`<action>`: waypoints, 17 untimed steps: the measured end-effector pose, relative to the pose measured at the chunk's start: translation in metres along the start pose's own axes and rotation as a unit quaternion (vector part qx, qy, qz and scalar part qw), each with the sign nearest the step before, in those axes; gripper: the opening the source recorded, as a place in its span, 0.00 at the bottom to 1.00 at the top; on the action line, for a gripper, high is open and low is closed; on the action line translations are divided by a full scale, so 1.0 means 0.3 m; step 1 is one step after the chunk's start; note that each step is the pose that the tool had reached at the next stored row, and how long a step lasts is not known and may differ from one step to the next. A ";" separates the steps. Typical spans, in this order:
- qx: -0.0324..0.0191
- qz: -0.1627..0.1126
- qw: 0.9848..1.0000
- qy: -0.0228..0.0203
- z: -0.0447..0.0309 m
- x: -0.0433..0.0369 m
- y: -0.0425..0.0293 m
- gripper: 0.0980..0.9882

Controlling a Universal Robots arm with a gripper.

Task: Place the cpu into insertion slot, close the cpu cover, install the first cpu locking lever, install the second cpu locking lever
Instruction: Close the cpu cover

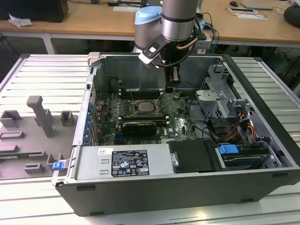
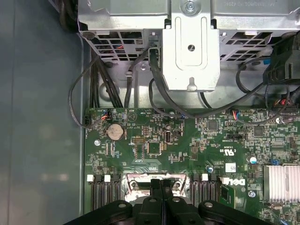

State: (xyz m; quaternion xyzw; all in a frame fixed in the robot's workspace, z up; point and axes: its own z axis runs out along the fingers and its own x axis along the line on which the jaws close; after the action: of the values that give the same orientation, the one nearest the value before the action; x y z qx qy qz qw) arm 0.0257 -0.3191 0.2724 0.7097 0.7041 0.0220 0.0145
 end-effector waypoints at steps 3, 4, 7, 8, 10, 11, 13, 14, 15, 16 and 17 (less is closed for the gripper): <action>0.000 -0.001 1.000 0.000 0.003 0.000 0.001 0.01; 0.000 -0.001 1.000 0.000 0.004 0.000 0.002 0.01; 0.000 -0.001 1.000 0.000 0.007 0.000 0.012 0.01; 0.000 -0.001 1.000 0.000 0.008 0.000 0.016 0.01; 0.000 -0.001 1.000 0.000 0.010 0.000 0.024 0.01; 0.000 -0.001 1.000 0.000 0.011 0.000 0.029 0.01; 0.000 -0.001 1.000 0.000 0.013 0.000 0.035 0.01; 0.000 -0.001 1.000 0.000 0.014 0.000 0.036 0.01; 0.000 -0.001 1.000 0.000 0.014 0.001 0.037 0.01; 0.000 -0.001 1.000 0.000 0.014 0.001 0.039 0.01; 0.000 -0.001 1.000 0.000 0.015 0.001 0.041 0.01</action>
State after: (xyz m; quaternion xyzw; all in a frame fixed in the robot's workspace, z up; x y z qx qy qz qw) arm 0.0381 -0.3190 0.2686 0.7090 0.7047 0.0220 0.0144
